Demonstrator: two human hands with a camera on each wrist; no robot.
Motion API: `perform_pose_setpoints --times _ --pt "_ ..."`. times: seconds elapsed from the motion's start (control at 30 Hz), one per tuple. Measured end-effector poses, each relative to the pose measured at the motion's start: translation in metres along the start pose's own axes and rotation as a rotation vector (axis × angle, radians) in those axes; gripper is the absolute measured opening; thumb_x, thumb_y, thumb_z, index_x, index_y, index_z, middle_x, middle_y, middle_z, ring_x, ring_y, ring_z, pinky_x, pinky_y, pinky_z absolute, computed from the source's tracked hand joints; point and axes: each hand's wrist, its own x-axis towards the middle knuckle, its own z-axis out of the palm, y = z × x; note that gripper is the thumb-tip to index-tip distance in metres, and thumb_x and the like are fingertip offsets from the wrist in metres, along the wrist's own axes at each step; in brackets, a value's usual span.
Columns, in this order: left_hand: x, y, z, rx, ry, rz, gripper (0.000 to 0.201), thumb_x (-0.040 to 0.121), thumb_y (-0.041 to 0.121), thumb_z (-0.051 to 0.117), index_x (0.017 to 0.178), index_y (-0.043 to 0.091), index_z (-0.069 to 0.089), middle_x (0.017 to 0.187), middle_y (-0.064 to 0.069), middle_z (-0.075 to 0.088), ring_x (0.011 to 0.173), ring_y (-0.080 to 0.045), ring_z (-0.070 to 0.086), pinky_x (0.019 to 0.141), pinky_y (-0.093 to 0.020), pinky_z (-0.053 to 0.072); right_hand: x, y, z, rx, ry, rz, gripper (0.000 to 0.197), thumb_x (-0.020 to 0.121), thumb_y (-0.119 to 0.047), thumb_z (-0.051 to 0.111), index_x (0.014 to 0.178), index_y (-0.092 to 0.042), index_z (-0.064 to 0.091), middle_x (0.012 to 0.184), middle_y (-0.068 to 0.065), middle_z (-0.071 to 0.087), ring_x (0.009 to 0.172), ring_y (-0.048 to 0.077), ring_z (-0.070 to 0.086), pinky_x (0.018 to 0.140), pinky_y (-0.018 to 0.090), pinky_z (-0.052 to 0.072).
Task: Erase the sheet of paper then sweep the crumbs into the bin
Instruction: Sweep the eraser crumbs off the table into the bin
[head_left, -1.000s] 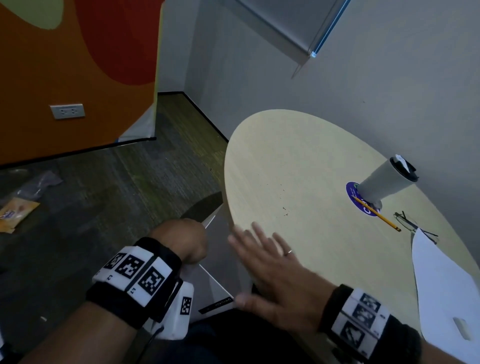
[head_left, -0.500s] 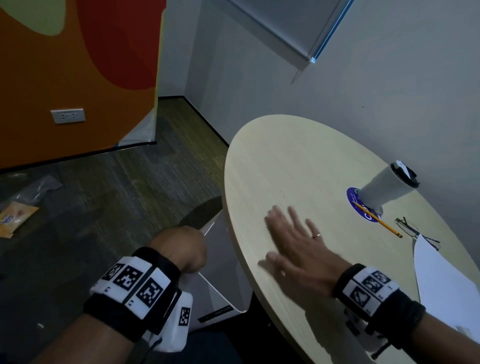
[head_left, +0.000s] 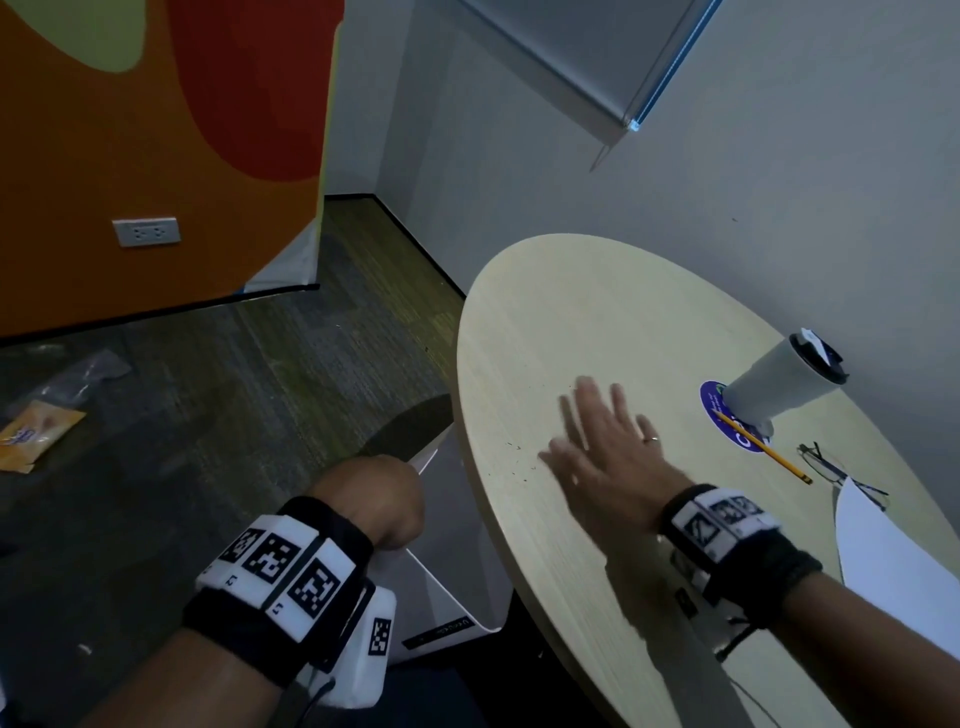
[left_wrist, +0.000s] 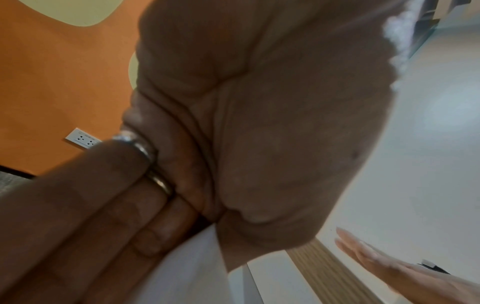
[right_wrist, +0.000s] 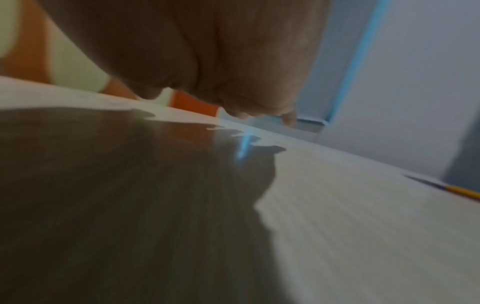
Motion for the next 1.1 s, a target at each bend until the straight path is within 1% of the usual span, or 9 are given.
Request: perform_pose_setpoints --times 0.1,0.2,0.3,0.47,0.53,0.7,0.9,0.97,1.1 --pt "0.001 0.001 0.001 -0.008 0.003 0.001 0.034 0.103 0.013 0.047 0.130 0.004 0.065 0.133 -0.014 0.067 0.120 -0.027 0.066 0.083 -0.029 0.044 0.018 0.014 -0.005 0.079 -0.050 0.155 0.108 0.086 -0.092 0.003 0.168 -0.022 -0.008 0.178 0.003 -0.014 0.164 0.032 -0.014 0.129 0.065 0.000" --pt "0.001 0.000 0.001 -0.033 0.011 -0.010 0.035 0.103 0.013 0.048 0.132 0.005 0.065 0.133 -0.013 0.067 0.119 -0.027 0.066 0.083 -0.030 0.045 0.004 -0.003 0.001 -0.124 -0.147 -0.109 0.109 0.082 -0.096 -0.004 0.164 -0.029 -0.027 0.169 -0.007 -0.035 0.156 0.020 -0.036 0.127 0.053 -0.017" --pt "0.003 -0.001 0.001 -0.053 0.011 -0.011 0.034 0.103 0.013 0.048 0.131 0.005 0.066 0.132 -0.013 0.067 0.118 -0.026 0.066 0.083 -0.030 0.045 -0.003 -0.010 -0.003 -0.111 -0.205 -0.261 0.110 0.078 -0.100 -0.002 0.163 -0.035 -0.028 0.168 -0.015 -0.039 0.154 0.011 -0.040 0.127 0.049 -0.021" --pt "0.000 0.000 0.001 -0.052 0.023 0.009 0.033 0.103 0.013 0.049 0.129 0.005 0.068 0.130 -0.012 0.068 0.118 -0.026 0.066 0.082 -0.029 0.045 0.020 0.016 -0.015 0.004 -0.158 0.080 0.144 0.050 -0.112 -0.011 0.165 -0.026 -0.026 0.168 -0.006 -0.037 0.157 0.022 -0.033 0.129 0.059 -0.013" --pt "0.001 -0.001 0.002 -0.057 0.034 0.014 0.033 0.103 0.013 0.049 0.129 0.005 0.067 0.131 -0.011 0.068 0.119 -0.025 0.066 0.083 -0.029 0.045 0.019 0.015 -0.014 -0.048 -0.201 0.056 0.140 0.053 -0.111 -0.010 0.162 -0.026 -0.030 0.165 -0.005 -0.040 0.156 0.023 -0.035 0.129 0.060 -0.013" --pt "0.004 -0.003 0.005 -0.066 0.042 0.022 0.032 0.103 0.012 0.048 0.127 0.005 0.068 0.130 -0.012 0.068 0.118 -0.026 0.066 0.087 -0.030 0.048 0.002 -0.006 -0.015 -0.172 -0.230 -0.325 0.104 0.078 -0.100 -0.002 0.160 -0.043 -0.031 0.165 -0.020 -0.041 0.153 0.008 -0.041 0.126 0.047 -0.023" --pt "0.003 -0.001 0.004 -0.069 0.025 0.013 0.031 0.103 0.012 0.049 0.128 0.004 0.067 0.131 -0.012 0.067 0.119 -0.026 0.065 0.084 -0.031 0.045 0.035 0.021 -0.029 -0.051 -0.112 0.165 0.142 0.055 -0.107 -0.014 0.167 -0.020 -0.021 0.173 0.000 -0.028 0.159 0.025 -0.027 0.129 0.063 -0.009" --pt "0.003 -0.001 0.005 -0.085 0.041 0.009 0.032 0.103 0.012 0.049 0.128 0.005 0.067 0.130 -0.012 0.068 0.118 -0.026 0.066 0.083 -0.030 0.045 0.032 0.010 -0.023 -0.132 -0.183 0.058 0.140 0.054 -0.107 -0.019 0.164 -0.021 -0.026 0.170 0.001 -0.034 0.157 0.025 -0.031 0.129 0.062 -0.012" --pt "0.005 -0.003 0.007 -0.115 0.059 0.009 0.030 0.103 0.012 0.050 0.127 0.006 0.068 0.128 -0.011 0.068 0.116 -0.024 0.066 0.081 -0.029 0.045 0.017 -0.016 -0.016 -0.220 -0.241 -0.334 0.106 0.076 -0.098 -0.012 0.160 -0.038 -0.033 0.168 -0.010 -0.040 0.154 0.013 -0.040 0.125 0.049 -0.022"
